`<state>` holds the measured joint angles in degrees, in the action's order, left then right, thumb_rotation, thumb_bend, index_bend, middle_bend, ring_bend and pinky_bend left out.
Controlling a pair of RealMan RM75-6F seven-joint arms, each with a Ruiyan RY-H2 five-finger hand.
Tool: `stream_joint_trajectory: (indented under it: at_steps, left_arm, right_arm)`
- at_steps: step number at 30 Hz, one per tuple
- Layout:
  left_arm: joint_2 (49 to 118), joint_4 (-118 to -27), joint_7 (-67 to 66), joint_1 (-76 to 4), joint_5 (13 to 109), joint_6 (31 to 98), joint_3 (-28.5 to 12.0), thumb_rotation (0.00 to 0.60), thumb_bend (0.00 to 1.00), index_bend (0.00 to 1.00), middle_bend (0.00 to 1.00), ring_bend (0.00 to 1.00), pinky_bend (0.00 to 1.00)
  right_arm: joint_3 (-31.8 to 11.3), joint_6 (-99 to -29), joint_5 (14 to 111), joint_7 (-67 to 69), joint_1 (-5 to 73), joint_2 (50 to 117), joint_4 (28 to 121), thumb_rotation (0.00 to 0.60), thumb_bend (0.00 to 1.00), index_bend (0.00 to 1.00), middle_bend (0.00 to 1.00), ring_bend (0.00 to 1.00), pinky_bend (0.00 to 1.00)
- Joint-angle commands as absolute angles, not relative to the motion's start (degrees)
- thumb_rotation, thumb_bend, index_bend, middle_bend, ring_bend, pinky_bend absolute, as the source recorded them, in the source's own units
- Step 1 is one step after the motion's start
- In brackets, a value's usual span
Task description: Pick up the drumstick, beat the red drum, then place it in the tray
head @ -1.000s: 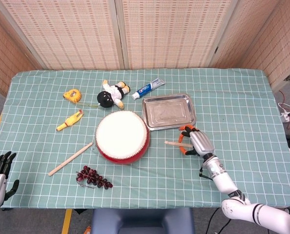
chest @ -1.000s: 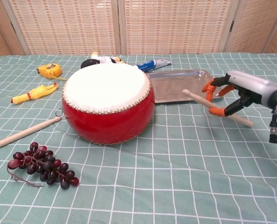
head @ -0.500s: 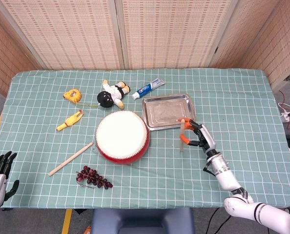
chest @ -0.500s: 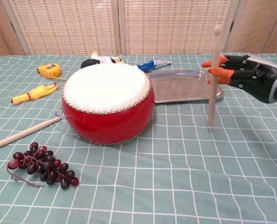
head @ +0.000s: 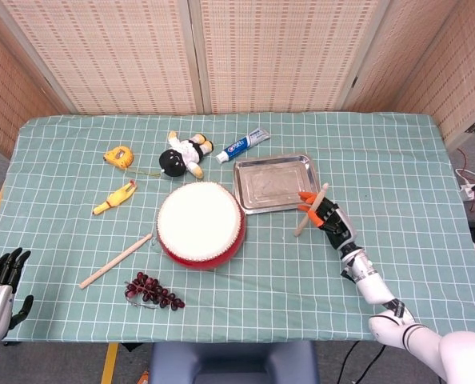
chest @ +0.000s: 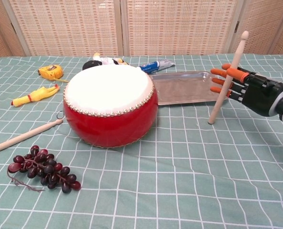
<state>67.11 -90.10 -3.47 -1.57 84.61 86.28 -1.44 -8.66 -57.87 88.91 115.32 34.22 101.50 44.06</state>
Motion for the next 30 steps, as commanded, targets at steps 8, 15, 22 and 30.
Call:
stream_joint_trajectory:
  at_steps: [8, 15, 22, 30]
  left_arm:
    - [67.25, -89.93, -3.30, -1.74, 84.73, 85.95, -1.32, 0.600, 0.36, 0.06, 0.01, 0.00, 0.01]
    - [67.59, -89.32, -2.97, -1.55, 84.40, 85.94, -1.26, 0.600, 0.36, 0.06, 0.01, 0.00, 0.01]
    - [67.91, -88.64, -2.31, -1.35, 84.34, 85.98, -1.12, 0.600, 0.36, 0.06, 0.01, 0.00, 0.01]
    - [68.11, -88.16, -1.49, -1.24, 84.26, 85.63, -0.88, 0.600, 0.36, 0.06, 0.01, 0.00, 0.01]
  right_arm:
    - [-4.72, -62.15, 91.28, 119.50, 34.64, 104.05, 38.58, 0.600, 0.41, 0.45, 0.26, 0.20, 0.22]
    - [-2.75, -63.58, 92.13, 116.10, 34.62, 104.95, 38.00, 0.600, 0.41, 0.47, 0.28, 0.22, 0.25]
    - [-1.45, -63.45, 92.34, 112.28, 34.95, 105.72, 38.75, 0.600, 0.41, 0.50, 0.31, 0.25, 0.27]
    - [-0.91, -61.74, 91.42, 109.10, 35.35, 106.61, 39.65, 0.600, 0.41, 0.60, 0.41, 0.34, 0.36]
